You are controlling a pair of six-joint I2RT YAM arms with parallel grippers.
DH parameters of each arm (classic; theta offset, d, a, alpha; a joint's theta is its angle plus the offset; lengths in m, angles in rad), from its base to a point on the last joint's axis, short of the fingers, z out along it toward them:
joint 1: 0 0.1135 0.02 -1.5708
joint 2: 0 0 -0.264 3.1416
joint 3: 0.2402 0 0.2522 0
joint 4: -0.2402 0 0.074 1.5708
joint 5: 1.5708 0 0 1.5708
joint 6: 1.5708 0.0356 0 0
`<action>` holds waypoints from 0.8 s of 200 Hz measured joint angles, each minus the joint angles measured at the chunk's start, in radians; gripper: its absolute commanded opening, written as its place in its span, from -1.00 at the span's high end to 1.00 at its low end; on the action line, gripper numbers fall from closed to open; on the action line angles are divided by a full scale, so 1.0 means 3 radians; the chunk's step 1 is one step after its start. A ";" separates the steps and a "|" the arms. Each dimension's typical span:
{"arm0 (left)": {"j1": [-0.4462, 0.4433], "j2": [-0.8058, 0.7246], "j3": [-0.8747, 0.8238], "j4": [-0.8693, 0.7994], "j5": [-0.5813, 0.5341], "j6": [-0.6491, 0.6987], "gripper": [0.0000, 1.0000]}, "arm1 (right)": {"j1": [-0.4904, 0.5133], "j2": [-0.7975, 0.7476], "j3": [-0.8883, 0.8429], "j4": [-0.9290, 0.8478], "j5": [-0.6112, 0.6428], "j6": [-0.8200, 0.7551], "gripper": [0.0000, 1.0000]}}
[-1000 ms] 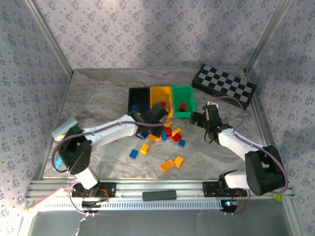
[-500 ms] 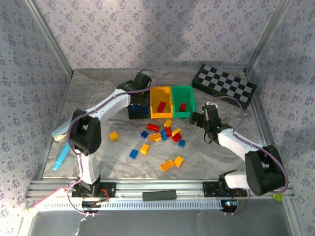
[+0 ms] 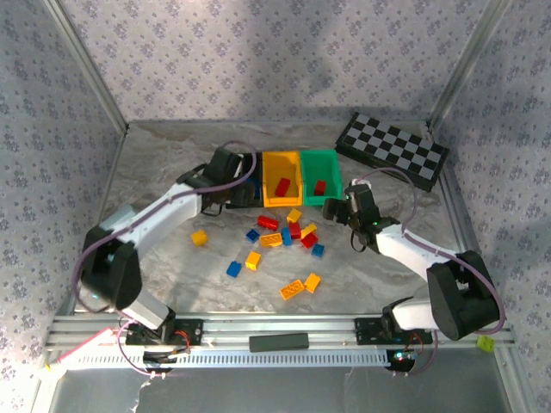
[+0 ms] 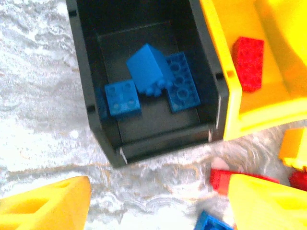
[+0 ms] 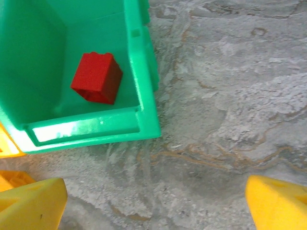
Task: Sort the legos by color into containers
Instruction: Place the lego in the container, then pick up the lego from the center of the table.
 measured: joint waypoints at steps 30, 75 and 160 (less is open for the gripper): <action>0.0000 -0.0568 -0.0752 0.0366 0.0140 -0.0086 -0.48 | 0.0145 0.0000 -0.0001 0.0009 -0.0126 0.0080 -0.71; 0.0000 -0.1095 -0.1485 0.0753 0.0189 -0.0149 -0.46 | 0.0732 -0.0009 -0.0067 -0.0244 -0.0177 0.0519 -0.50; 0.0481 -0.1713 -0.2131 0.1091 0.0066 -0.0281 -0.40 | 0.1352 0.0294 0.0131 -0.1180 0.0238 0.1254 -0.23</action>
